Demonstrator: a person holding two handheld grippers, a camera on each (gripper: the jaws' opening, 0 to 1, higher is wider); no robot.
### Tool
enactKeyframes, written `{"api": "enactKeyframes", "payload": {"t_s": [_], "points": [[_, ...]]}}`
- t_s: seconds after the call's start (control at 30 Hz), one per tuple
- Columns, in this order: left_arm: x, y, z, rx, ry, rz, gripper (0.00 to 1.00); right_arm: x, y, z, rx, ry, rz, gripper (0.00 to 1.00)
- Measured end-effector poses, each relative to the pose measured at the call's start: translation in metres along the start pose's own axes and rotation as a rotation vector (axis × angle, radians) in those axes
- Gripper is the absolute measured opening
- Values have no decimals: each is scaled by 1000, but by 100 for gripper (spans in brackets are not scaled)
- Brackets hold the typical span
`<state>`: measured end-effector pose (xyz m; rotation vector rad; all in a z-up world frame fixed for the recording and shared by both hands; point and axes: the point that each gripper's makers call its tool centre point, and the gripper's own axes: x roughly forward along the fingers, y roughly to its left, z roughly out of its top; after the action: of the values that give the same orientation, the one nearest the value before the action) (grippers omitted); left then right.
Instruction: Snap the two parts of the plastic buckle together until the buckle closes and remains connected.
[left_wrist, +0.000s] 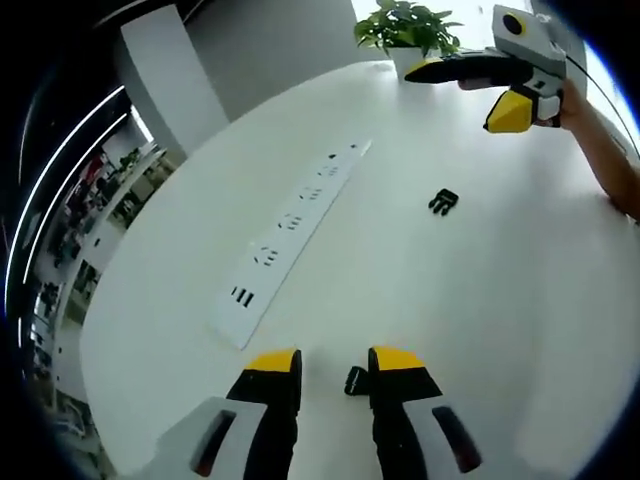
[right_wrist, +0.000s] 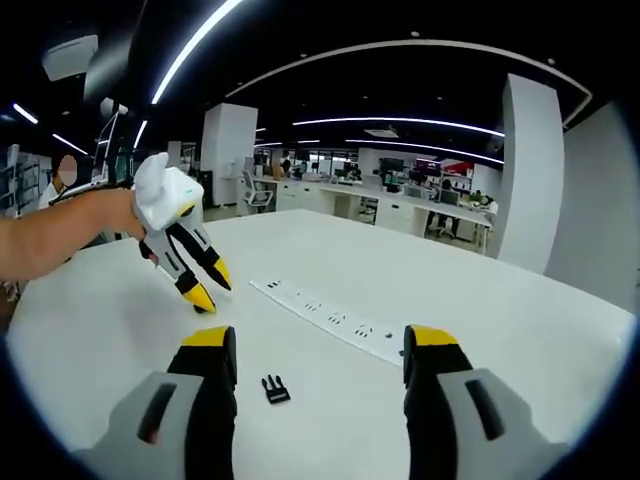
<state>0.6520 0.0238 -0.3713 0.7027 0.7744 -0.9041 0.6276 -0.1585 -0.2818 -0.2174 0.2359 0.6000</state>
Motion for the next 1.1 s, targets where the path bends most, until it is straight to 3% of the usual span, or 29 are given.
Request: {"api": "enactKeyframes", "payload": {"t_s": [0.53, 0.73, 0.8, 0.87, 1.03, 1.1], "points": [[-11, 13, -15, -35, 4, 14, 25, 0, 1, 1, 0, -2, 2, 67], [-25, 10, -9, -21, -54, 1, 26, 0, 1, 1, -1, -3, 3, 67], [-29, -1, -5, 43, -104, -45, 26, 0, 1, 1, -2, -3, 2, 67], [-32, -11, -8, 51, -122, -94, 26, 0, 1, 1, -2, -4, 2, 67], [-30, -12, -20, 60, -156, -108, 29, 1, 2, 0, -5, -1, 5, 67], [-29, -14, -21, 49, -168, -121, 35, 2, 3, 0, -7, 1, 8, 67]]}}
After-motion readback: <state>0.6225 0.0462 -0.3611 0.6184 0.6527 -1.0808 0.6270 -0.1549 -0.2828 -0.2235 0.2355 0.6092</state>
